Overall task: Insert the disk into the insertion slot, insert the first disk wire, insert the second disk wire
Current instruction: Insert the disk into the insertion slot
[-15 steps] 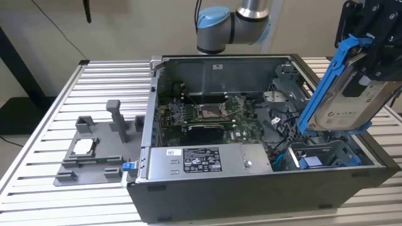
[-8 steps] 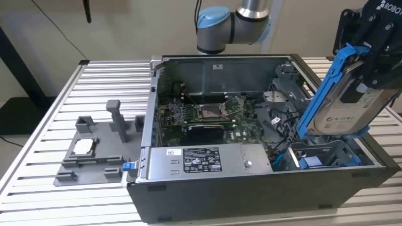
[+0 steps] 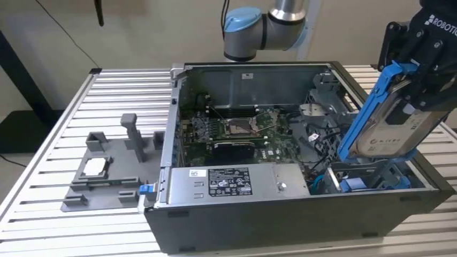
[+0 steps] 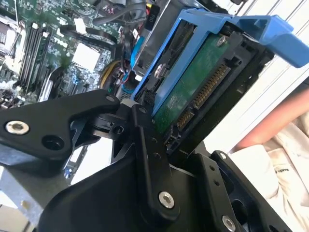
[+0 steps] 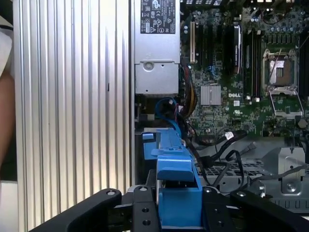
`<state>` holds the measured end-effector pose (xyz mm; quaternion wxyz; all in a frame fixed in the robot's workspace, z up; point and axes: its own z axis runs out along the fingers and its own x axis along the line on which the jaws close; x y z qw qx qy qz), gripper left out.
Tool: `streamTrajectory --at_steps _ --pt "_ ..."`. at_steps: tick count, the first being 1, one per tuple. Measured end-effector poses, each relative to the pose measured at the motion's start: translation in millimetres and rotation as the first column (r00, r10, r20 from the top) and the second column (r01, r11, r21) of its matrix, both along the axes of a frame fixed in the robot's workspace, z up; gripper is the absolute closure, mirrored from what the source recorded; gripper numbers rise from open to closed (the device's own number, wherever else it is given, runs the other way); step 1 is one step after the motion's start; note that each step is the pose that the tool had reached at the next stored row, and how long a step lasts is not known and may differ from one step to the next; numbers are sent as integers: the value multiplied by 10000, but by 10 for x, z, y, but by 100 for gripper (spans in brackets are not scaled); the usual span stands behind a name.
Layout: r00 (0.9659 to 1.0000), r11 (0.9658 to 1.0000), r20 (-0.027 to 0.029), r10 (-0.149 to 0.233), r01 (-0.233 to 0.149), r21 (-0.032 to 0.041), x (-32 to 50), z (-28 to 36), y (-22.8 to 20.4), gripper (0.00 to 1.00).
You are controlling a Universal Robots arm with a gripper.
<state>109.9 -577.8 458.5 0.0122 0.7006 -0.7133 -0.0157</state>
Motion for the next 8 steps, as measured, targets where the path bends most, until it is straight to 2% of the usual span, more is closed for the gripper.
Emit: streamTrajectory --at_steps 8 --pt "10000 10000 0 -1 1 -11 1 -5 -1 67"
